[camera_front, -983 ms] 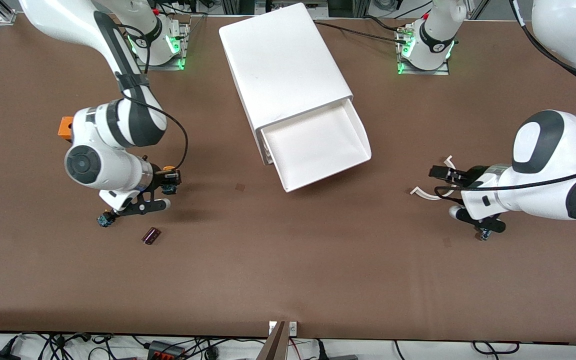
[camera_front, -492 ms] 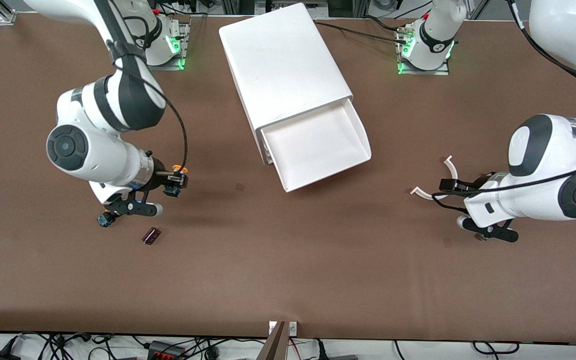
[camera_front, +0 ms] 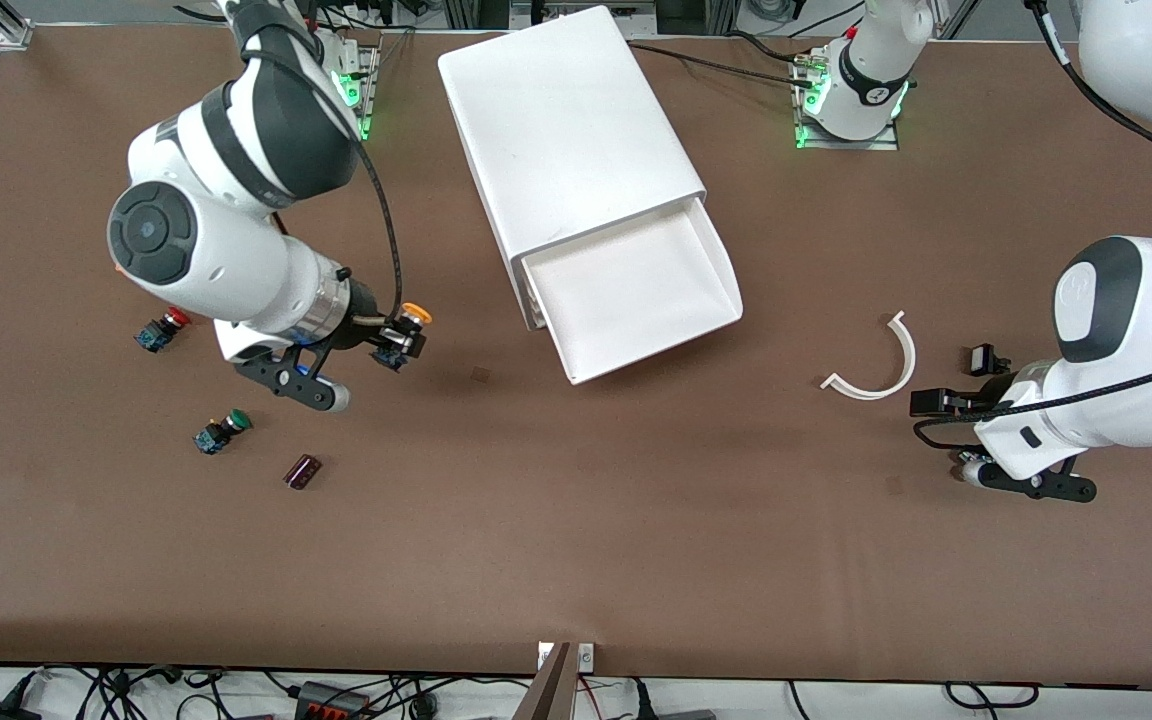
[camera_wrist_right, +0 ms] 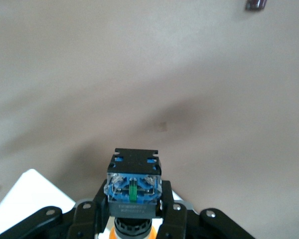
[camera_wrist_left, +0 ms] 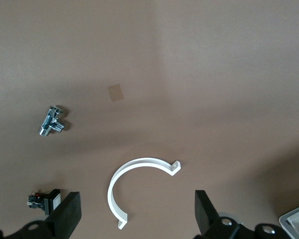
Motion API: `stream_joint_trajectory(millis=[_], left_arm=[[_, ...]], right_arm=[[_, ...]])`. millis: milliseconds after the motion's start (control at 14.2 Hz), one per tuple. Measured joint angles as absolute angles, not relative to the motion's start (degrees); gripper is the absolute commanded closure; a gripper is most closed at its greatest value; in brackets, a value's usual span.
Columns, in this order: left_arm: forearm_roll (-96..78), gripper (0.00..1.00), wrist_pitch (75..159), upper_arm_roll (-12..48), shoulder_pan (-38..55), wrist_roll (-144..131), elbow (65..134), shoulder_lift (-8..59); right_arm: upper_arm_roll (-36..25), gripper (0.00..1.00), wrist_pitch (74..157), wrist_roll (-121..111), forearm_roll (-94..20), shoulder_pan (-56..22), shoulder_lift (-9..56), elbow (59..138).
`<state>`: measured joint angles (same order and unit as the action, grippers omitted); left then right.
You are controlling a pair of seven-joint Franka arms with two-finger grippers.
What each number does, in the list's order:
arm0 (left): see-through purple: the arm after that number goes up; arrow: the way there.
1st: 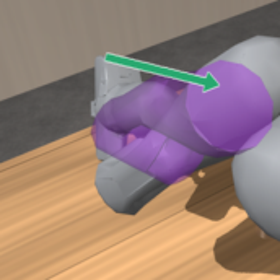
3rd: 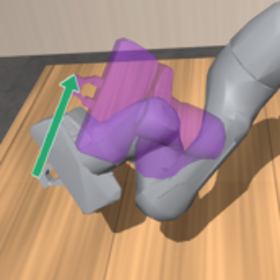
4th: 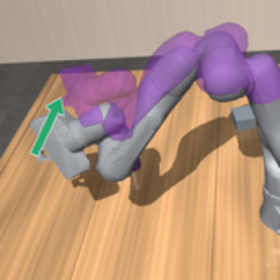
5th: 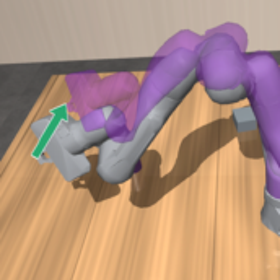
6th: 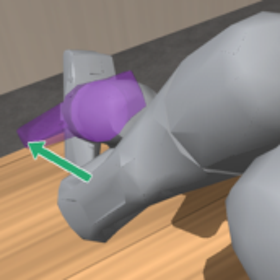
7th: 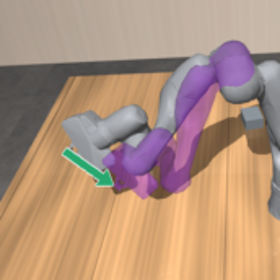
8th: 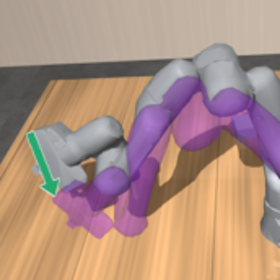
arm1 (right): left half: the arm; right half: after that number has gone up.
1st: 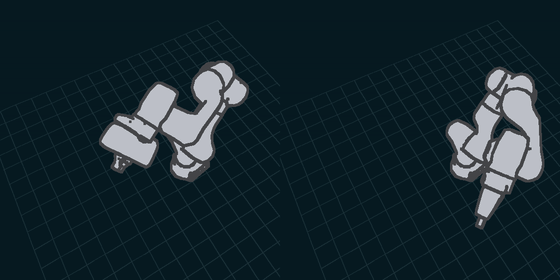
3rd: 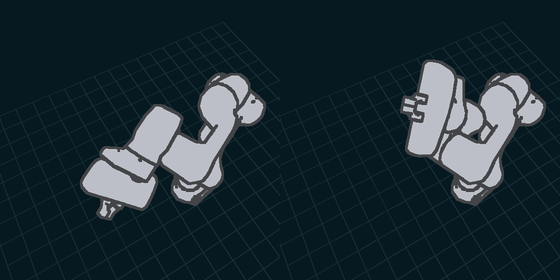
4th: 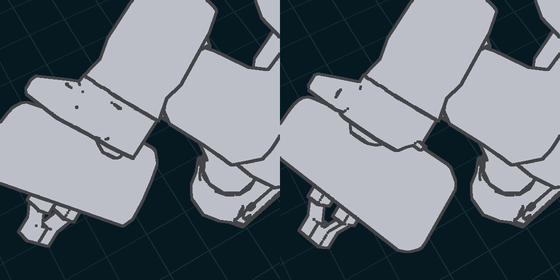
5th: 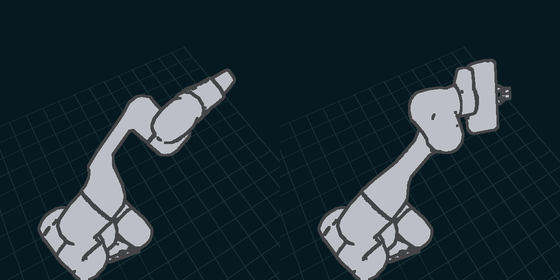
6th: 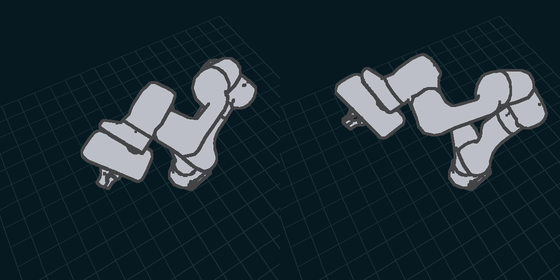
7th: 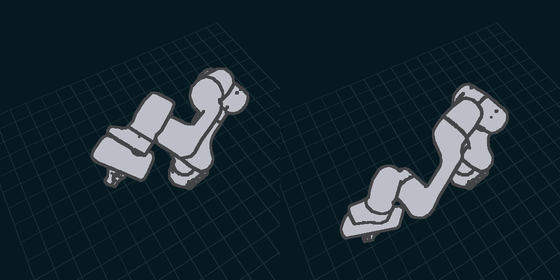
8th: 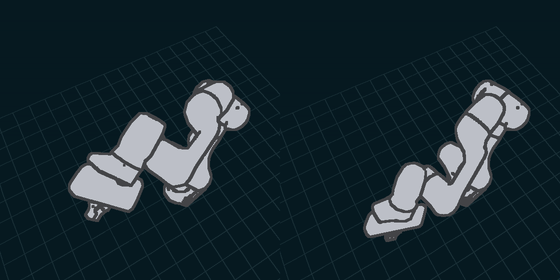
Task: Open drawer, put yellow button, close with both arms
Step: 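Carry the yellow button over the open drawer with the right gripper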
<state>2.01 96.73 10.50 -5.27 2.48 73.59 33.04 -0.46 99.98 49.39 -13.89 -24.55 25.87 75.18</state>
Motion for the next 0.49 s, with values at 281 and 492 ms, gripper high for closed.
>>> stream_joint_trajectory(millis=[281, 492], left_arm=[[2.0, 0.00, 96.9, 10.5, -5.2, 0.7, 73.5, 33.0], [2.0, 0.00, 96.9, 10.6, -5.2, -0.5, 73.5, 33.0]], right_arm=[[-0.4, 1.00, 100.8, 63.5, -14.5, -28.3, 27.0, 72.8], [-0.4, 1.00, 105.3, 73.9, -17.2, -30.7, 28.0, 72.2]])
